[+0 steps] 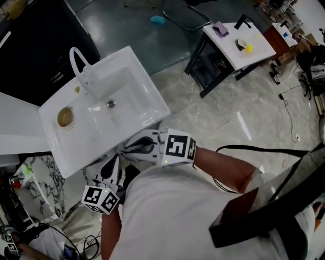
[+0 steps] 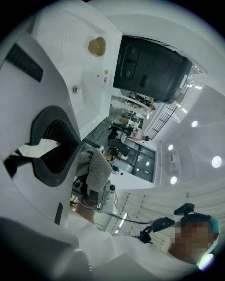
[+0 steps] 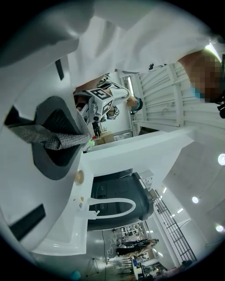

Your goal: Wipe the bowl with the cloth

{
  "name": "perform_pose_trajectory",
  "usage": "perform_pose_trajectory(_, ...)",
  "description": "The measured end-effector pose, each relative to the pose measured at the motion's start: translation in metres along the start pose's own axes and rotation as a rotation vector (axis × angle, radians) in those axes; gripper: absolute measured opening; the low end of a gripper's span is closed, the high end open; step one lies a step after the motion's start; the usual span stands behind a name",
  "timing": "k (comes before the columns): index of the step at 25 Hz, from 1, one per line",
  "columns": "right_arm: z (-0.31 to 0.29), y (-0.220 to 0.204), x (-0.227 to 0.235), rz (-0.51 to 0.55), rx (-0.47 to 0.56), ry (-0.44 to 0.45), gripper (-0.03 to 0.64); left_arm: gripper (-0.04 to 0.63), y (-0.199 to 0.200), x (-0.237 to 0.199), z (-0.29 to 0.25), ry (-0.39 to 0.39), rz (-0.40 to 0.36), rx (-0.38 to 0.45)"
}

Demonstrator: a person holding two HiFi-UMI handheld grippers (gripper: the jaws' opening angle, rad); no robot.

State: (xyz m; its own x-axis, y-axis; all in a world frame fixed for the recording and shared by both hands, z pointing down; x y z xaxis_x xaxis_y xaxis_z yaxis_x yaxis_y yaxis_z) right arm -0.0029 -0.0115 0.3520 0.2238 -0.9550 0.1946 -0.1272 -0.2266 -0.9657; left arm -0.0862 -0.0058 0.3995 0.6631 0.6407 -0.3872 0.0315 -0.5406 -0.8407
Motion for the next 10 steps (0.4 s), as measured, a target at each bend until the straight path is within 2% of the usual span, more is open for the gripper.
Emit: perform_pose_trajectory(10, 0.0060, -0.0038, -0.0078, 0.013, 0.011, 0.002, 0.032, 0.011, -0.0050, 0.0055, 0.0031, 0.014, -0.004, -0.004)
Point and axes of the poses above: the fingertips, and each gripper's own axes: z backward along the fingers, x to its right, y out of its top, the point moved 3 cm from there along z, backward along the fingers, and after that the axes turned 1 degree about y, right-handed, at the moved point
